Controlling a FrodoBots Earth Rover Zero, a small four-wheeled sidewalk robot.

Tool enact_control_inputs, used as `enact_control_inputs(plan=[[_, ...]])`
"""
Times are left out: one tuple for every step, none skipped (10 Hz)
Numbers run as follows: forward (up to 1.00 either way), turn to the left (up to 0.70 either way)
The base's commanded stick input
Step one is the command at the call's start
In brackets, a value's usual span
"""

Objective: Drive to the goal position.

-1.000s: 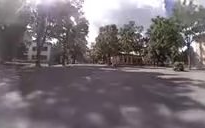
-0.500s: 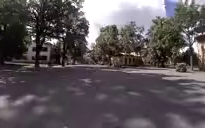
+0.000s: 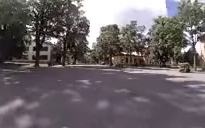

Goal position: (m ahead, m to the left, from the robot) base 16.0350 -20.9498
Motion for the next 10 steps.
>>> enact_control_inputs(plan=[[0.85,0.01],[0.85,0.01],[0.85,0.01],[0.85,0.01],[0.85,0.01],[0.85,0.01],[0.85,0.01],[0.85,0.01],[0.85,0.01],[0.85,0.01]])
